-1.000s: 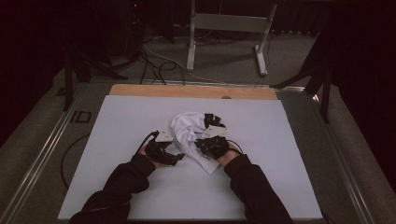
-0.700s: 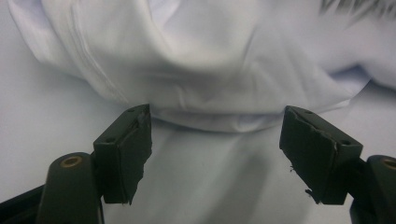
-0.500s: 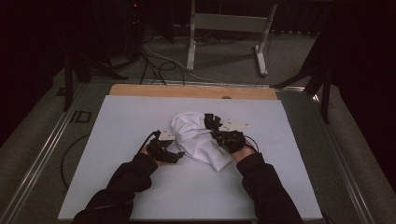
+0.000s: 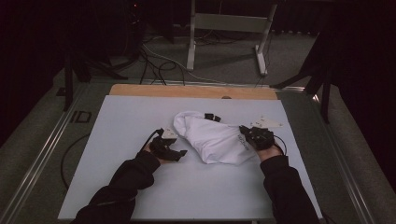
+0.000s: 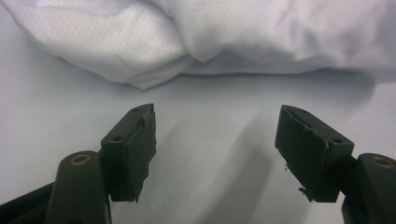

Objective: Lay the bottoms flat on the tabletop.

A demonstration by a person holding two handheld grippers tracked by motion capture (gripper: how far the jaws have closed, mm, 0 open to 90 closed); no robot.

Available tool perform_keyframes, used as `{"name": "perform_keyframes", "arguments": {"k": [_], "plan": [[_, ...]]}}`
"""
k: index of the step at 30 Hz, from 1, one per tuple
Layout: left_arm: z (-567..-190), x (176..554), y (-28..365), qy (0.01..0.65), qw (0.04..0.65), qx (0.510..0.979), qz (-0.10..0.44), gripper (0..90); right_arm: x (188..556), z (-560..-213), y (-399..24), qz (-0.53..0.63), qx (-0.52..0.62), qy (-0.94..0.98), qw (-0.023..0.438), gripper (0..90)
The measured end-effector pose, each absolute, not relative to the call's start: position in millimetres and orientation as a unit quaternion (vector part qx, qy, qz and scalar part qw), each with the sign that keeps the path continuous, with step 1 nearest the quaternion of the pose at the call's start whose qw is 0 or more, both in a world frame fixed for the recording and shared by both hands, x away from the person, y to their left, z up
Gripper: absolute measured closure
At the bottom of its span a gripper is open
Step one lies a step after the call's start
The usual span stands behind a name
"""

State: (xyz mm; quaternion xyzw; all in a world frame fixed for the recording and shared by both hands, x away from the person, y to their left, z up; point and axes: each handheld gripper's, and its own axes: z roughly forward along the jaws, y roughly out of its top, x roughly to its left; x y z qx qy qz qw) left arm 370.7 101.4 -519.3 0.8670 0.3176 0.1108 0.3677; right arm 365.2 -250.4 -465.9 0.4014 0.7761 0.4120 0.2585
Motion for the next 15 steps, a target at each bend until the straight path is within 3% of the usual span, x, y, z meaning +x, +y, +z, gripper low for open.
{"name": "perform_keyframes", "arguments": {"k": [15], "plan": [[-514.6, 399.0, 93.1, 0.327, 0.355, 0.866, 0.133, 35.8, 355.5, -480.4, -287.7, 0.384, 0.434, 0.771, 0.263, 89.9]]}}
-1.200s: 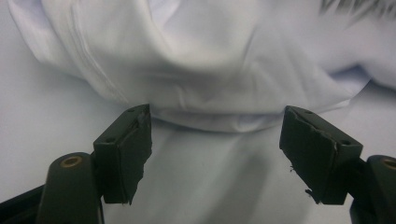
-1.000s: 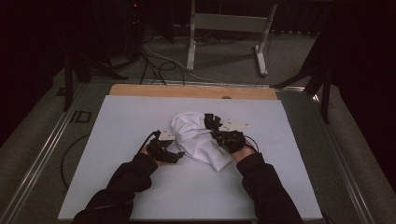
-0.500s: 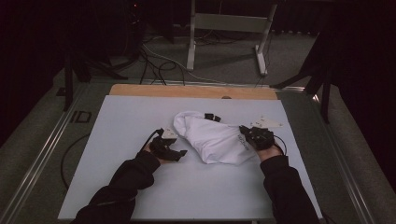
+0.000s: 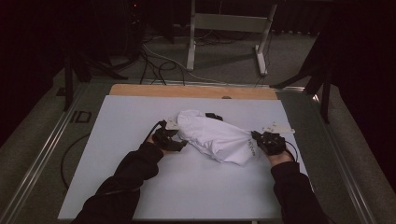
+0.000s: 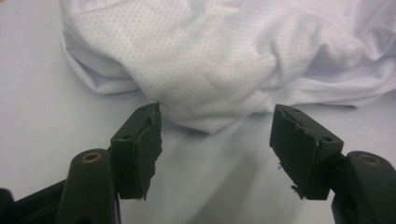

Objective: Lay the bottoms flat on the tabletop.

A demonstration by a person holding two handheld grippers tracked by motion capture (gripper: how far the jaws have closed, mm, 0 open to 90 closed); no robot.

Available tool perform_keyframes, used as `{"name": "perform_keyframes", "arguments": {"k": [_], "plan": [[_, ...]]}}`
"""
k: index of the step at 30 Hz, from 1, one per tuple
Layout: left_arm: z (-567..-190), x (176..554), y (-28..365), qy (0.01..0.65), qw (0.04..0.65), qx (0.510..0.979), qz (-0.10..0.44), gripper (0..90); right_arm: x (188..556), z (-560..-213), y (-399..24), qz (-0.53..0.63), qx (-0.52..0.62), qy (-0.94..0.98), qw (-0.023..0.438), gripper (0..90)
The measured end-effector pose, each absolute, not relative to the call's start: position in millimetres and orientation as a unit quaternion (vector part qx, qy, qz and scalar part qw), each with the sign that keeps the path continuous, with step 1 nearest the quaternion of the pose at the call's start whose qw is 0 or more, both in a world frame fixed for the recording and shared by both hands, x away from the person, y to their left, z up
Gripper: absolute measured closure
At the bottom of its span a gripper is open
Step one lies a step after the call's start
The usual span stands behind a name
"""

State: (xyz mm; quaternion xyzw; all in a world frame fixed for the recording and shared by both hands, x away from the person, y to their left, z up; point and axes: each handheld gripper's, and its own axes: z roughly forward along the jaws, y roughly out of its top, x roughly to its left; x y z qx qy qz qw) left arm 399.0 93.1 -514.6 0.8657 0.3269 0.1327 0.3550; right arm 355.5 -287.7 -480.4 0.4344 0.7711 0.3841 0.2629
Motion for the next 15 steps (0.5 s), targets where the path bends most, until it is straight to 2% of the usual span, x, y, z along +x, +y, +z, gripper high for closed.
{"name": "perform_keyframes", "arguments": {"k": [2, 5, 10, 11, 15], "plan": [[-516.7, 401.2, 90.3, 0.324, 0.348, 0.869, 0.135, 37.6, 354.6, -481.4, -288.9, 0.384, 0.431, 0.773, 0.263, 89.9], [-519.7, 404.8, 88.4, 0.326, 0.346, 0.868, 0.142, 46.8, 354.1, -481.9, -287.8, 0.384, 0.431, 0.774, 0.260, 89.9], [-520.2, 406.0, 89.3, 0.322, 0.345, 0.869, 0.151, 76.9, 354.0, -481.4, -286.5, 0.385, 0.429, 0.774, 0.262, 89.9], [-518.9, 405.0, 89.8, 0.314, 0.342, 0.871, 0.160, 86.6, 353.9, -481.2, -286.6, 0.386, 0.429, 0.774, 0.261, 89.9], [-511.8, 402.0, 92.9, 0.308, 0.338, 0.874, 0.166, 88.9, 353.0, -480.6, -286.2, 0.387, 0.424, 0.776, 0.262, 89.9]]}}
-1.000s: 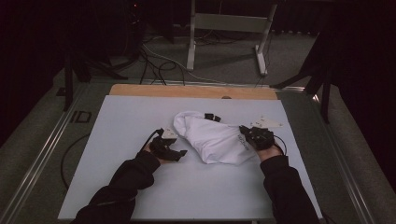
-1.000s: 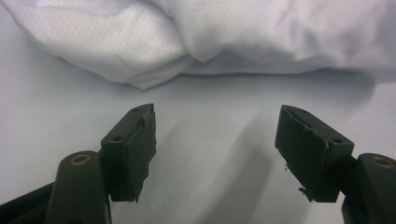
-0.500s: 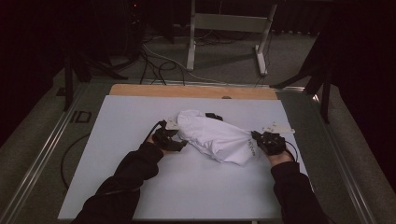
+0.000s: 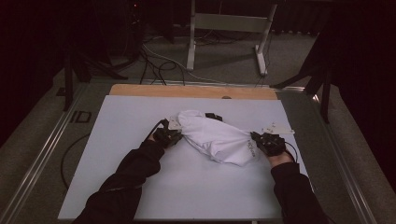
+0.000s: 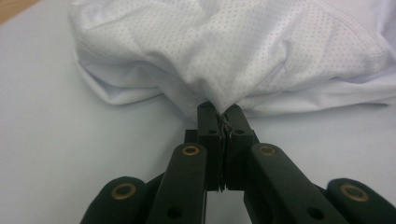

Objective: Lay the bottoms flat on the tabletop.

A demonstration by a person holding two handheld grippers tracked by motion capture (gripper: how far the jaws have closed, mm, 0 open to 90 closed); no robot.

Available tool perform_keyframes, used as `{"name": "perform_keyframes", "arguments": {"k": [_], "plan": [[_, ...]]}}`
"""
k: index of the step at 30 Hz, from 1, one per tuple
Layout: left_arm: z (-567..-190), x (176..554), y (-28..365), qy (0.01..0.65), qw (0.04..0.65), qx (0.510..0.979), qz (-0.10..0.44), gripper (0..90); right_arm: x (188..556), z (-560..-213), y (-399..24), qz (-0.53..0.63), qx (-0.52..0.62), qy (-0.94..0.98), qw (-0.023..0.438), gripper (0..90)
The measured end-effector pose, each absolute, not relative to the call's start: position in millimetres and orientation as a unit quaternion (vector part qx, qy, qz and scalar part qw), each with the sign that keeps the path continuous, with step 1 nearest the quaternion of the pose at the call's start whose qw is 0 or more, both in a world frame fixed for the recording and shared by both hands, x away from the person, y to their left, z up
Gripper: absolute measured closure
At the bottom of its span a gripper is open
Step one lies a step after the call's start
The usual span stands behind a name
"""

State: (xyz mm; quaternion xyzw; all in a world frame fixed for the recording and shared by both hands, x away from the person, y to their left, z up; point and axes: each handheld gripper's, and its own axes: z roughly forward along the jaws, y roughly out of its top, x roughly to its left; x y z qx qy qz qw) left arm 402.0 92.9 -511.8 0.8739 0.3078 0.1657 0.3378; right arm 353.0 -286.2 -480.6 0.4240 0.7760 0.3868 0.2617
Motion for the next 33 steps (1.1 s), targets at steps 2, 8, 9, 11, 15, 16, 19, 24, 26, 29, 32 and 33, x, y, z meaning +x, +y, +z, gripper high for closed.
{"name": "perform_keyframes", "arguments": {"k": [2, 8, 9, 11, 15, 16, 19, 24, 26, 29, 32, 33], "plan": [[-505.3, 399.7, 97.3, 0.305, 0.339, 0.873, 0.171, 89.0, 352.0, -479.7, -285.6, 0.388, 0.424, 0.776, 0.261, 89.9], [-475.1, 387.5, 112.2, 0.292, 0.340, 0.875, 0.182, 89.1, 348.9, -474.2, -284.5, 0.394, 0.418, 0.775, 0.263, 89.9], [-475.1, 387.5, 112.2, 0.292, 0.340, 0.875, 0.182, 89.1, 348.9, -474.2, -284.5, 0.394, 0.418, 0.775, 0.263, 89.9], [-462.7, 381.2, 116.2, 0.286, 0.342, 0.876, 0.184, 89.1, 347.4, -471.8, -284.0, 0.397, 0.415, 0.775, 0.264, 89.9], [-437.8, 365.8, 125.9, 0.266, 0.338, 0.880, 0.200, 89.1, 342.7, -465.3, -282.8, 0.407, 0.406, 0.773, 0.268, 89.9], [-427.8, 356.6, 131.2, 0.256, 0.337, 0.883, 0.201, 89.1, 339.3, -460.8, -282.0, 0.414, 0.401, 0.772, 0.268, 90.0], [-422.0, 338.1, 136.1, 0.246, 0.335, 0.888, 0.195, 89.1, 331.9, -455.9, -279.9, 0.423, 0.393, 0.772, 0.266, 90.0], [-432.3, 302.1, 132.3, 0.224, 0.327, 0.904, 0.161, 89.0, 314.8, -458.8, -278.8, 0.415, 0.377, 0.784, 0.266, 89.9], [-440.0, 289.3, 129.7, 0.212, 0.325, 0.910, 0.146, 89.0, 308.1, -463.9, -280.7, 0.404, 0.372, 0.794, 0.260, 89.9], [-447.8, 278.3, 127.7, 0.204, 0.318, 0.915, 0.138, 89.0, 299.1, -471.4, -282.2, 0.396, 0.373, 0.801, 0.249, 89.9], [-460.2, 263.4, 126.6, 0.199, 0.316, 0.920, 0.119, 88.9, 290.0, -478.8, -283.9, 0.386, 0.367, 0.811, 0.241, 89.9], [-460.2, 263.4, 126.6, 0.199, 0.316, 0.920, 0.119, 88.9, 290.0, -478.8, -283.9, 0.386, 0.367, 0.811, 0.241, 89.9]]}}
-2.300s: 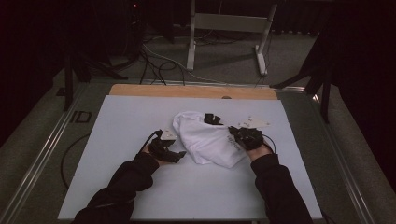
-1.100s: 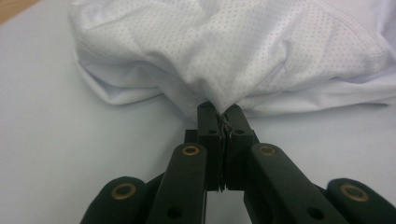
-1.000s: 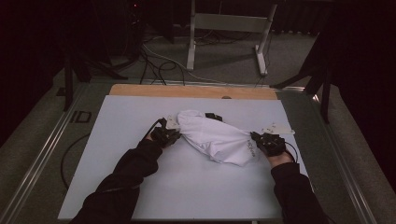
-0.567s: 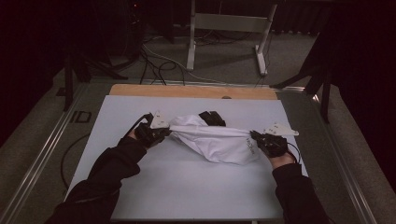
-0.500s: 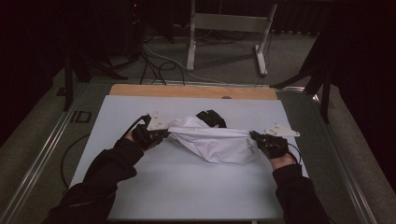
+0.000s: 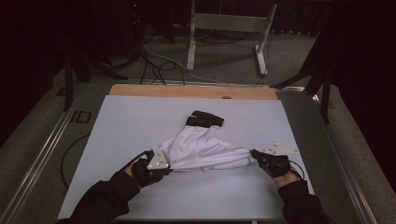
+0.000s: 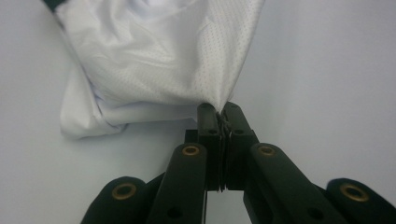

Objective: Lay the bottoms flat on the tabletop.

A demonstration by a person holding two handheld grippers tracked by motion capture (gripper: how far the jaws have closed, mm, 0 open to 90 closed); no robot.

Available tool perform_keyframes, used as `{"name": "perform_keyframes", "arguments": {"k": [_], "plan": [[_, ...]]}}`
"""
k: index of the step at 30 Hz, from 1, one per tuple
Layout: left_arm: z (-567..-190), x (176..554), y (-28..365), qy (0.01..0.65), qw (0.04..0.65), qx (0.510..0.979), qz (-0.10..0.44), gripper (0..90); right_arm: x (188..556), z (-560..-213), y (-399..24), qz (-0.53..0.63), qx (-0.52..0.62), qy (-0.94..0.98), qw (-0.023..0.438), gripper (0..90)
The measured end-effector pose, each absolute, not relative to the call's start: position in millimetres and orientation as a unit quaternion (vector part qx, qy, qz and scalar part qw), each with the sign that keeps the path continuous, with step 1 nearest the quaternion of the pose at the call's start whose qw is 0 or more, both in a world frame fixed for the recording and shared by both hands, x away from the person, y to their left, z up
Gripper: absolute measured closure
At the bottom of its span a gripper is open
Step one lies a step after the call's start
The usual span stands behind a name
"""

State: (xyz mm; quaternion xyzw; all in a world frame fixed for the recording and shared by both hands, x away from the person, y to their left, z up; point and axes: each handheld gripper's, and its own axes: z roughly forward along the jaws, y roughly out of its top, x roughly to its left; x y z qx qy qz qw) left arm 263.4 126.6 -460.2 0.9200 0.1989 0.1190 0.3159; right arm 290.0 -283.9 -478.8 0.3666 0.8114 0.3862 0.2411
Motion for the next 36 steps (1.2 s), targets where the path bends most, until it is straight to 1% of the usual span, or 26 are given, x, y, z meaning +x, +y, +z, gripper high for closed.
{"name": "perform_keyframes", "arguments": {"k": [7, 11, 16, 18, 20, 21, 22, 23, 24, 25, 26, 27, 28, 29, 30, 31, 32, 33, 34, 35, 36], "plan": [[-478.1, 247.8, 115.6, 0.188, 0.317, 0.926, 0.084, 88.6, 274.4, -483.2, -286.4, 0.379, 0.373, 0.815, 0.229, 89.8], [-481.6, 245.2, 113.0, 0.179, 0.314, 0.929, 0.080, 88.5, 272.1, -484.8, -288.8, 0.384, 0.377, 0.812, 0.225, 89.6], [-479.4, 247.3, 116.1, 0.189, 0.325, 0.923, 0.076, 87.3, 271.4, -484.3, -288.5, 0.389, 0.377, 0.811, 0.223, 89.6], [-475.6, 248.6, 118.1, 0.186, 0.325, 0.924, 0.079, 84.2, 271.3, -482.9, -287.5, 0.389, 0.376, 0.811, 0.223, 89.4], [-470.2, 249.6, 119.6, 0.187, 0.330, 0.922, 0.077, 77.1, 271.9, -479.7, -286.0, 0.389, 0.377, 0.811, 0.221, 85.1], [-462.2, 248.5, 120.4, 0.185, 0.335, 0.920, 0.084, 73.5, 272.5, -477.9, -284.7, 0.393, 0.375, 0.811, 0.219, 79.8], [-462.2, 248.5, 120.4, 0.185, 0.335, 0.920, 0.084, 69.0, 272.5, -477.9, -284.7, 0.393, 0.375, 0.811, 0.219, 79.8], [-452.8, 248.0, 121.8, 0.183, 0.346, 0.915, 0.094, 63.9, 272.8, -473.8, -282.1, 0.395, 0.370, 0.811, 0.223, 68.1], [-452.8, 248.0, 121.8, 0.183, 0.346, 0.915, 0.094, 59.9, 273.5, -471.9, -281.1, 0.398, 0.370, 0.810, 0.222, 64.9], [-445.1, 250.5, 124.0, 0.182, 0.353, 0.911, 0.107, 55.3, 275.4, -468.7, -279.4, 0.404, 0.370, 0.807, 0.221, 60.5], [-445.1, 250.5, 124.0, 0.182, 0.353, 0.911, 0.107, 51.8, 275.4, -468.7, -279.4, 0.404, 0.370, 0.807, 0.221, 60.5], [-439.5, 255.9, 126.8, 0.194, 0.353, 0.907, 0.124, 48.6, 280.2, -463.6, -275.4, 0.413, 0.370, 0.802, 0.224, 52.8], [-439.5, 255.9, 126.8, 0.194, 0.353, 0.907, 0.124, 47.2, 280.2, -463.6, -275.4, 0.413, 0.370, 0.802, 0.224, 52.8], [-436.4, 263.0, 129.3, 0.197, 0.354, 0.904, 0.136, 46.8, 286.7, -458.3, -270.4, 0.422, 0.372, 0.797, 0.220, 49.1], [-436.4, 263.0, 129.3, 0.197, 0.354, 0.904, 0.136, 46.3, 286.7, -458.3, -270.4, 0.422, 0.372, 0.797, 0.220, 49.1], [-436.2, 273.9, 132.6, 0.204, 0.346, 0.904, 0.143, 44.9, 294.6, -453.9, -263.6, 0.431, 0.372, 0.792, 0.218, 47.6], [-436.2, 273.9, 132.6, 0.204, 0.346, 0.904, 0.143, 44.8, 294.6, -453.9, -263.6, 0.431, 0.372, 0.792, 0.218, 47.6], [-438.9, 287.0, 136.4, 0.216, 0.343, 0.903, 0.144, 44.8, 304.1, -450.4, -255.7, 0.435, 0.373, 0.791, 0.212, 46.6], [-438.9, 287.0, 136.4, 0.216, 0.343, 0.903, 0.144, 44.9, 304.1, -450.4, -255.7, 0.435, 0.373, 0.791, 0.212, 46.6], [-443.4, 300.5, 139.6, 0.232, 0.339, 0.901, 0.141, 44.9, 314.1, -449.5, -246.8, 0.441, 0.374, 0.790, 0.206, 46.7], [-443.4, 300.5, 139.6, 0.232, 0.339, 0.901, 0.141, 44.9, 314.1, -449.5, -246.8, 0.441, 0.374, 0.790, 0.206, 46.7]]}}
